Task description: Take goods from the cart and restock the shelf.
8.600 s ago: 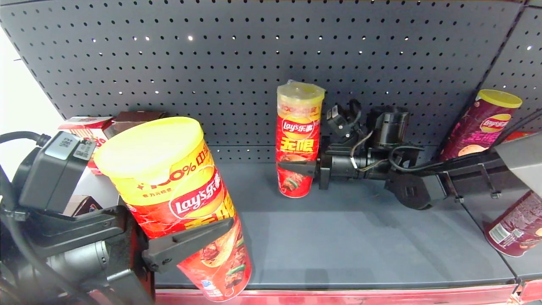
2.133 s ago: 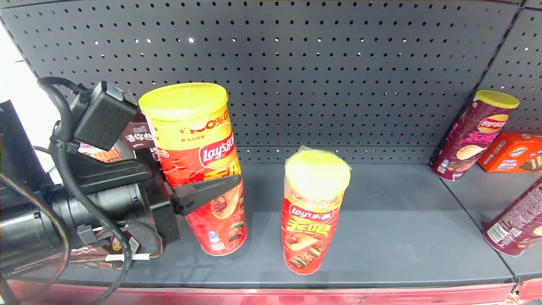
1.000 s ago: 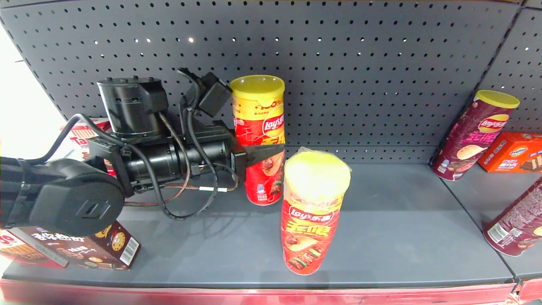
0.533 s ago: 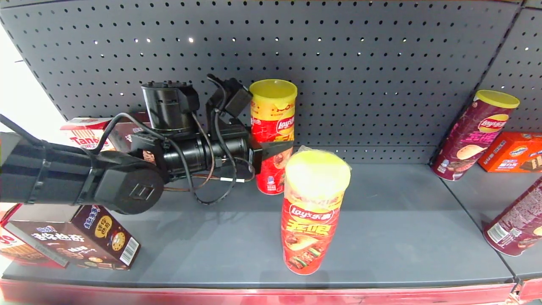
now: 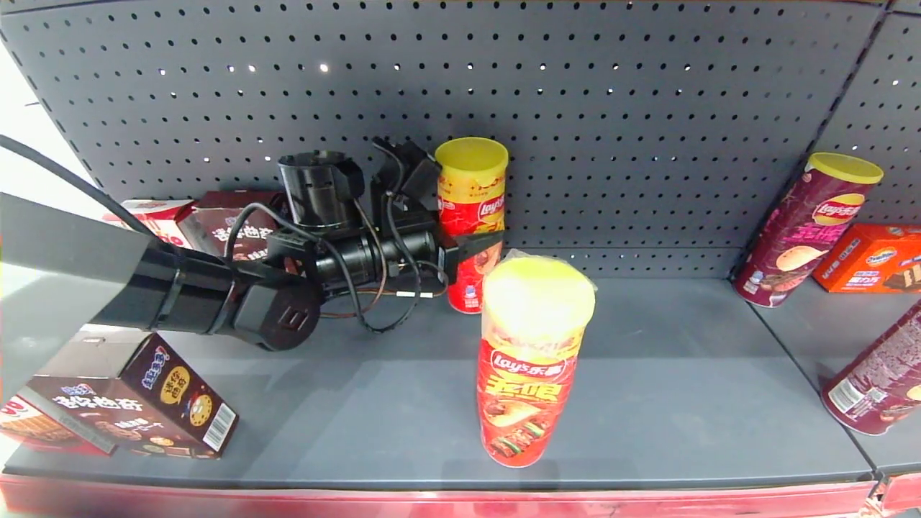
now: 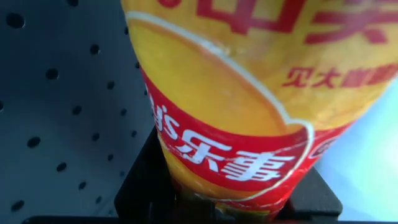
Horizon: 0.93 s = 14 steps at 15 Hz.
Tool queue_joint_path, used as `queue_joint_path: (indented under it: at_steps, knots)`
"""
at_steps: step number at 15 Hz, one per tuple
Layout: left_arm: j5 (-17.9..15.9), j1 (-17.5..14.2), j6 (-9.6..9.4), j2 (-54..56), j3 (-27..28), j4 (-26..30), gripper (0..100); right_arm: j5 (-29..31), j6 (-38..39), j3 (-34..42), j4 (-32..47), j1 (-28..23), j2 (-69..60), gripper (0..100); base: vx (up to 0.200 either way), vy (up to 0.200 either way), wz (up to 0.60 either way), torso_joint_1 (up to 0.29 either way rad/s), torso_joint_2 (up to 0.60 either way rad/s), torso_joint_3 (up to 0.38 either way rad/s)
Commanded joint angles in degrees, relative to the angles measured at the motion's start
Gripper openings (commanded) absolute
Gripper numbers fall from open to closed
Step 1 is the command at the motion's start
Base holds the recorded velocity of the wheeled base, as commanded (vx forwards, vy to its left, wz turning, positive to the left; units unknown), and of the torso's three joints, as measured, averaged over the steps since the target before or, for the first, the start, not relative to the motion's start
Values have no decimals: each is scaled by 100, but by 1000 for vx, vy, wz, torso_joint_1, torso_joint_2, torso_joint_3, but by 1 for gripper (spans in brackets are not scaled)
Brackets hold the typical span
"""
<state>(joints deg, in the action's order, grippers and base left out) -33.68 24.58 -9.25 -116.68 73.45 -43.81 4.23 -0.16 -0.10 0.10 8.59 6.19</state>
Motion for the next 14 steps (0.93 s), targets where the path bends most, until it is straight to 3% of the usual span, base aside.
queue_joint_path:
  at_steps: [1,6,7,14]
  knots:
    - [-7,-41,2,-224,47,-101,0,-1,-2,1,-1,2,14,100,0,0,0,0,0,0]
    - [-7,-14,-15,-365,47,-242,0,-1,-2,1,-1,2,14,100,0,0,0,0,0,0]
    - [-7,-5,-15,-400,38,-312,100,-1,-2,1,-1,2,14,100,0,0,0,0,0,0]
    - [81,-14,-6,22,-261,-356,100,-1,-2,1,-1,2,14,100,0,0,0,0,0,0]
